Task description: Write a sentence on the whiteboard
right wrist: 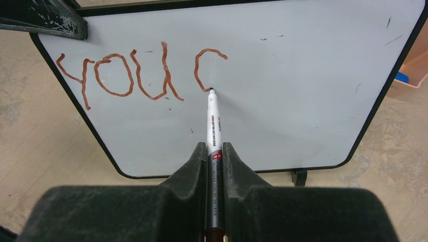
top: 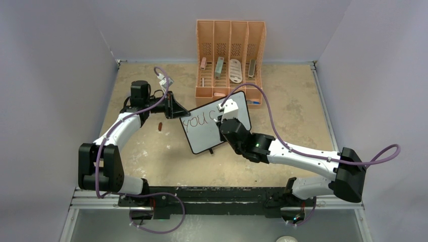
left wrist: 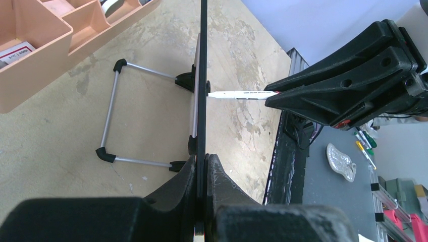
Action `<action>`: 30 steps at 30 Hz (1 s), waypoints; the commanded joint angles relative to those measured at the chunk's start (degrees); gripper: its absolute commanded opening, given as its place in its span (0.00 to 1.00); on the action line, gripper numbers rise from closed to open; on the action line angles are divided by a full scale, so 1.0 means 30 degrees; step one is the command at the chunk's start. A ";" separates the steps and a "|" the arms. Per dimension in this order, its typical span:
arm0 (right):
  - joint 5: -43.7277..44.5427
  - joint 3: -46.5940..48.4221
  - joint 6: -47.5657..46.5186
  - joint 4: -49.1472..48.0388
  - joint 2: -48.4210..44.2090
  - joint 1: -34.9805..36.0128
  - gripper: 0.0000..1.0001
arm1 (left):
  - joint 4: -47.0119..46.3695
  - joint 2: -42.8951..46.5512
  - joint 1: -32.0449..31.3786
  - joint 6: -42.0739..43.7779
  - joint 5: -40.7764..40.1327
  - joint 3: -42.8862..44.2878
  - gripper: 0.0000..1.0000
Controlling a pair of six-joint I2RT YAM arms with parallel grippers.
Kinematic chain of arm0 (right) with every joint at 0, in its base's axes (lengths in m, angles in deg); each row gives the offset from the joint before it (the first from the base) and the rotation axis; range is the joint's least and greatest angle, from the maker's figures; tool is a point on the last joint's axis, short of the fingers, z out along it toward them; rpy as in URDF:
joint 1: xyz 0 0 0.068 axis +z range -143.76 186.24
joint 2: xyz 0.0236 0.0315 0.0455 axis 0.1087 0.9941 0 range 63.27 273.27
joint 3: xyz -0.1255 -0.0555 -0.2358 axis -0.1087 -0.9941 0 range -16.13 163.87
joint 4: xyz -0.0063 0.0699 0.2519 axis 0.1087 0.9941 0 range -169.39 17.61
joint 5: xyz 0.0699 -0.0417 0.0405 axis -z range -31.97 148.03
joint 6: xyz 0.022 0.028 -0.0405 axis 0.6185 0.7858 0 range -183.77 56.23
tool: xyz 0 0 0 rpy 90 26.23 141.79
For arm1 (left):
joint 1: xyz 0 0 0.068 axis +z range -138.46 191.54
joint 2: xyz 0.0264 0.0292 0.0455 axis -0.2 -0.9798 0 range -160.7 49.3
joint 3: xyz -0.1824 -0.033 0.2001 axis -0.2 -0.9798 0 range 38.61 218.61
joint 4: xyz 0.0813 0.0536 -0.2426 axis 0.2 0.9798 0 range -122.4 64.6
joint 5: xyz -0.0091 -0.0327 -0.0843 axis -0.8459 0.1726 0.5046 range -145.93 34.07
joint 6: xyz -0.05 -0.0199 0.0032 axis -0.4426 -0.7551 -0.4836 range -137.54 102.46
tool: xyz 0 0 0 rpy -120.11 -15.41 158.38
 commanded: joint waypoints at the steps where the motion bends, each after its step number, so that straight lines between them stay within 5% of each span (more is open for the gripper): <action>1: 0.1310 0.0046 0.0137 -0.0289 -0.0453 -0.0084 0.00 | -0.0046 -0.0029 -0.0121 0.0351 0.0416 0.0634 0.00; 30: 0.2328 0.0601 -0.0849 -0.2377 -0.0481 -0.0115 0.00 | -0.0033 0.0052 -0.0121 0.0353 0.0412 0.0627 0.00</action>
